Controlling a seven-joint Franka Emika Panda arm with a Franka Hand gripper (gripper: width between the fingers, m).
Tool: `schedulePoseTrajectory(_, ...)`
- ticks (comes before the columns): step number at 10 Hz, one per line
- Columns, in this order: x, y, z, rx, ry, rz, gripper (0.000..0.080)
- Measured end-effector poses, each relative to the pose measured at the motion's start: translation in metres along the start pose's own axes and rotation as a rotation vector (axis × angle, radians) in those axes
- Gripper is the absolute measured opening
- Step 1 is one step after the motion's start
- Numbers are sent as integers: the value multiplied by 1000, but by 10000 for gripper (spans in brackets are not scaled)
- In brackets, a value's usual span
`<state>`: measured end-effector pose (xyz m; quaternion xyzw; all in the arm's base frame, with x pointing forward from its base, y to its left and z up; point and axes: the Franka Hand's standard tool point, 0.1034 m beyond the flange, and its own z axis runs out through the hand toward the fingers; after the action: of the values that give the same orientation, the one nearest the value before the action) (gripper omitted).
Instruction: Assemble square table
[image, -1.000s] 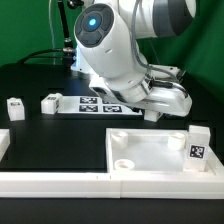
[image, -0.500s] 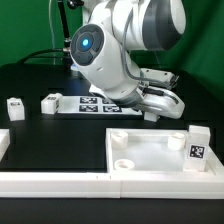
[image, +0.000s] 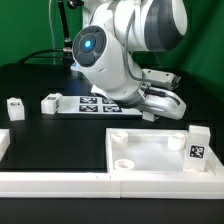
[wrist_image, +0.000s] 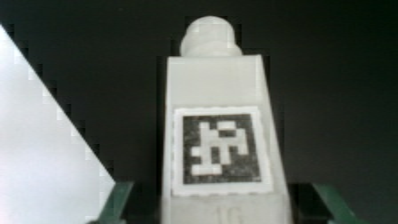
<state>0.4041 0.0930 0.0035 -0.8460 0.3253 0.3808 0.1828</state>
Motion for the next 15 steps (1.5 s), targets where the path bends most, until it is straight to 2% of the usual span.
schedulePoseTrajectory(5,0,0,0,0,0,0,288)
schedulePoseTrajectory(6,1,2,-9,-14,-1,-16,288)
schedulePoseTrajectory(7,7,-2,-43,-18,33,-46,289)
schedulePoseTrajectory(8,9,-9,-69,-19,82,-78,289)
schedulePoseTrajectory(10,-8,-20,-106,-109,166,-183,290)
schedulePoseTrajectory(11,-13,-25,-106,-128,209,-202,290)
schedulePoseTrajectory(13,-9,-29,-107,-102,381,-229,290)
schedulePoseTrajectory(14,-9,-30,-110,-98,441,-251,290)
schedulePoseTrajectory(15,-7,-33,-134,-102,490,-294,290)
